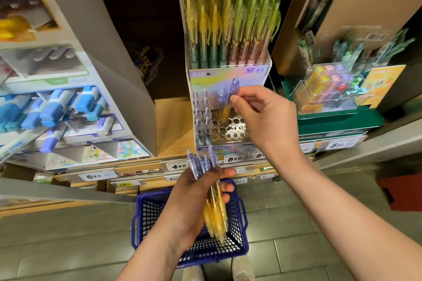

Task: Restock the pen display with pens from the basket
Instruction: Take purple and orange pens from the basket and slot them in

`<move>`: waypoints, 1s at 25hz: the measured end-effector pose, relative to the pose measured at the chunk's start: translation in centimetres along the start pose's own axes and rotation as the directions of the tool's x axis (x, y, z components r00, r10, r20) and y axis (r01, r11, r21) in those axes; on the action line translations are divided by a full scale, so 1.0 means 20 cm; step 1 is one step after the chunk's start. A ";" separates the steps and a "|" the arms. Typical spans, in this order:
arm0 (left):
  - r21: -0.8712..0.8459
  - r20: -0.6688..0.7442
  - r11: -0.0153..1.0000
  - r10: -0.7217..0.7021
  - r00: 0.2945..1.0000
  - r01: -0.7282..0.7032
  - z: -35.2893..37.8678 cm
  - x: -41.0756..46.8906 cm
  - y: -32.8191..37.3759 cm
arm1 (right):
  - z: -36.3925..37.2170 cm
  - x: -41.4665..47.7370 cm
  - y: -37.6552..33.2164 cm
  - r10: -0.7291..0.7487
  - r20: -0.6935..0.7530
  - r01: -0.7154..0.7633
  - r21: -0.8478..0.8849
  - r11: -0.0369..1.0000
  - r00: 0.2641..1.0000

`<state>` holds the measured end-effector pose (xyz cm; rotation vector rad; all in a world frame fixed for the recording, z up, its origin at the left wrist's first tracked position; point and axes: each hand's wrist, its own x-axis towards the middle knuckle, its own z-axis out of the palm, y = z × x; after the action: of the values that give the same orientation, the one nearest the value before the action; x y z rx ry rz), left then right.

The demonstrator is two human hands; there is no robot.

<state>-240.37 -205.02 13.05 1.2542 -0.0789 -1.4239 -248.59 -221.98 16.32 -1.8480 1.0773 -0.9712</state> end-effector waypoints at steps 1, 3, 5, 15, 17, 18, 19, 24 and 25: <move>-0.006 0.004 1.000 0.001 1.000 -0.001 0.00 0.00 0.00 | 0.01 -0.01 0.01 -0.029 0.005 0.029 -0.043 0.999 1.000; -0.015 0.003 1.000 0.006 1.000 -0.006 0.00 0.00 0.00 | 0.03 -0.02 0.02 -0.055 0.041 0.060 -0.141 0.988 0.998; -0.009 0.007 1.000 0.016 1.000 -0.016 0.00 0.00 0.00 | 0.05 -0.03 0.03 -0.048 0.079 0.064 -0.221 0.973 0.996; 0.084 0.019 0.993 0.081 0.996 -0.083 0.00 -0.01 0.01 | 0.03 -0.13 0.09 -0.018 0.146 0.061 -0.294 0.954 0.989; 0.071 0.011 0.994 0.079 0.997 -0.080 -0.01 -0.01 0.02 | 0.00 -0.18 0.06 0.093 0.194 -0.049 -0.222 0.974 0.977; 0.062 0.009 0.995 0.080 0.997 -0.081 -0.01 0.00 0.03 | -0.02 -0.20 0.04 0.190 0.275 -0.148 -0.169 0.974 0.942; 0.060 0.010 0.994 0.087 0.996 -0.087 -0.01 0.00 0.03 | -0.04 -0.23 0.02 0.276 0.381 -0.247 -0.126 0.961 0.883; 0.100 0.010 0.990 0.097 0.995 -0.097 0.01 -0.01 0.05 | -0.07 -0.30 0.00 0.394 0.531 -0.474 0.016 0.880 0.750; 0.091 -0.002 0.991 0.096 0.995 -0.096 0.01 0.00 0.04 | -0.07 -0.30 -0.01 0.402 0.523 -0.500 0.053 0.864 0.751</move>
<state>-239.90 -205.35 13.72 1.3117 -0.1988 -1.3457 -251.85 -216.73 15.59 -1.4526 0.9954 -0.2658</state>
